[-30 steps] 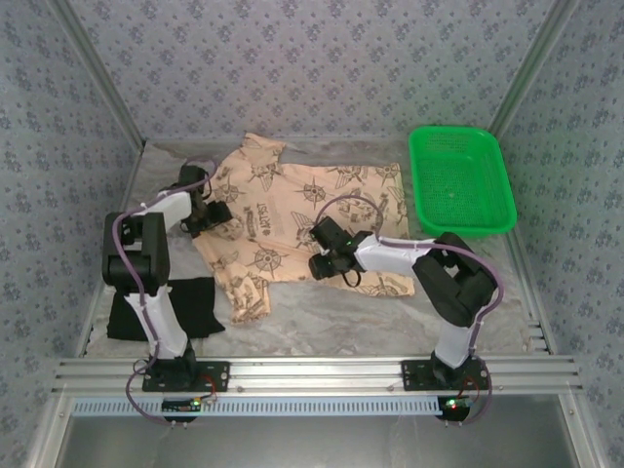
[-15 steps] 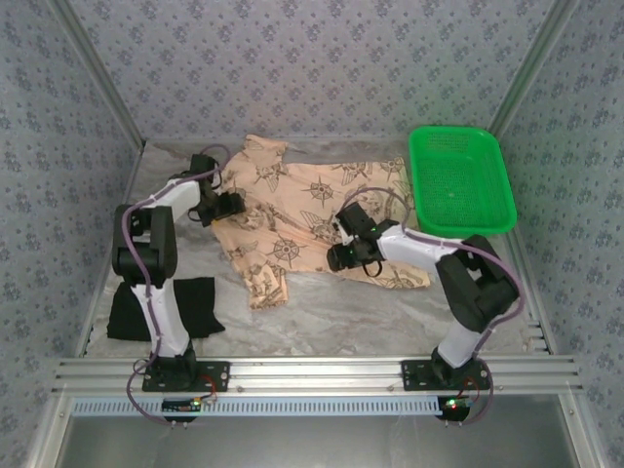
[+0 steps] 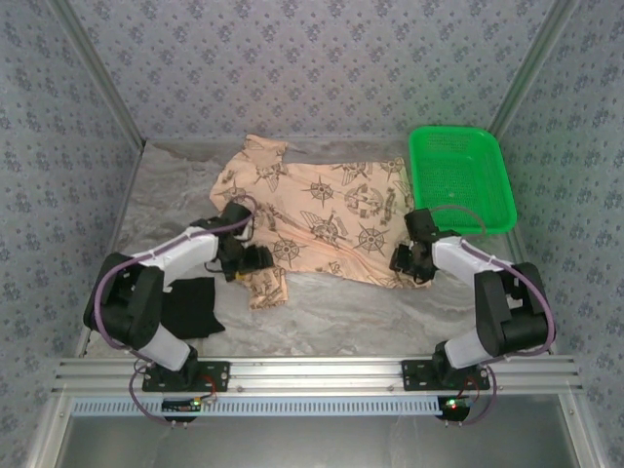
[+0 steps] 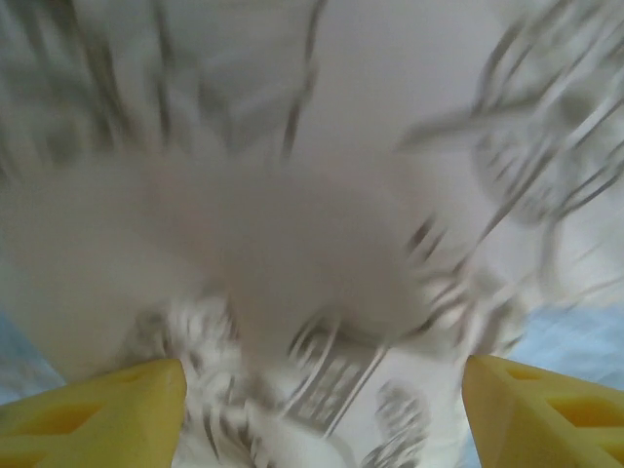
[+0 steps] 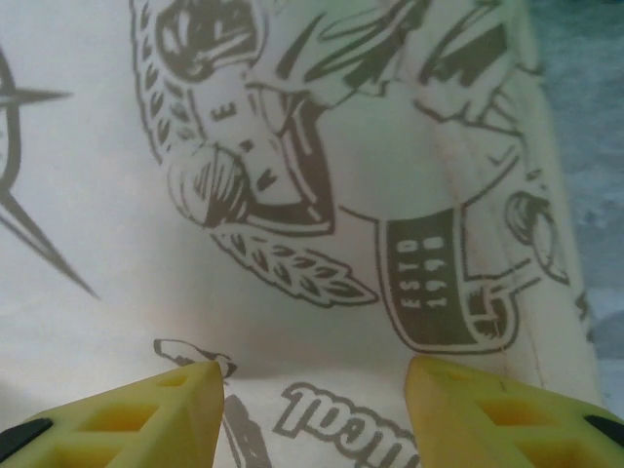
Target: Fold the inside-out t-shirt
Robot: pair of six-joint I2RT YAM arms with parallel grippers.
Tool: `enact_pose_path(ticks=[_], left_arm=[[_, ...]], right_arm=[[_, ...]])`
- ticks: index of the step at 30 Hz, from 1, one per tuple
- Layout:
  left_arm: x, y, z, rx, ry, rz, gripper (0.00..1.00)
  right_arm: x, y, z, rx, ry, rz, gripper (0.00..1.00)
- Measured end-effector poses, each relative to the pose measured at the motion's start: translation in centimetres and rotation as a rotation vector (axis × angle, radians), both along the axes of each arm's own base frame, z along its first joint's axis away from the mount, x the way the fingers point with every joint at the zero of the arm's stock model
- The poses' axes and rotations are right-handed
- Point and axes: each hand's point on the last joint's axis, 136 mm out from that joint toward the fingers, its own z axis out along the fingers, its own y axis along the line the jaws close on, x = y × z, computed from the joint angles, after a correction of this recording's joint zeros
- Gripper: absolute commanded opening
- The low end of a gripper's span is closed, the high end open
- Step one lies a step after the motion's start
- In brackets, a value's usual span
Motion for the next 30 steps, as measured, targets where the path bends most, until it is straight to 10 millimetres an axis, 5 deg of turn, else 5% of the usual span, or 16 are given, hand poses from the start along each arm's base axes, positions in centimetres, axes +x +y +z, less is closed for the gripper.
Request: enact_pose_path(ticks=[7,9,11,14,17,23,25,26,30], left_arm=[[-6.8,1.2,-1.9,0.062,0.122,0.027,0.62],[-6.9,1.4,-1.8,0.057,0.105,0.059,0.57],[-7.5,2.0,-1.4,0.066,0.105,0.092,0.46],[-9.1,3.3,-1.2,0.085,0.115,0.137,0.16],[-9.7,3.9,-0.5,0.084,0.109,0.170,0.11],[-10.7,4.5,-0.3,0.107,0.136,0.181,0.13],[-11.2,4.9,-0.4,0.123,0.154,0.185,0.43],[-11.3,5.0,-0.4,0.128,0.160,0.185,0.51],[-11.6,4.2,-0.4,0.088,0.179,0.176,0.56]], right_arm=[[-0.3,-2.5,-0.2,-0.015,-0.010,-0.103,0.55],[-0.2,-2.8,-0.1,-0.021,-0.018,-0.114,0.54],[-0.2,-3.0,-0.2,-0.031,-0.025,-0.120,0.54],[0.1,-3.7,-0.2,-0.043,-0.038,-0.142,0.50],[0.4,-4.6,-0.3,-0.043,-0.050,-0.174,0.47],[0.8,-5.6,-0.1,-0.041,-0.067,-0.203,0.47],[0.8,-5.6,-0.1,-0.042,-0.067,-0.198,0.48],[0.8,-5.5,-0.1,-0.042,-0.068,-0.192,0.49],[0.2,-4.7,0.4,-0.041,-0.061,-0.171,0.55]])
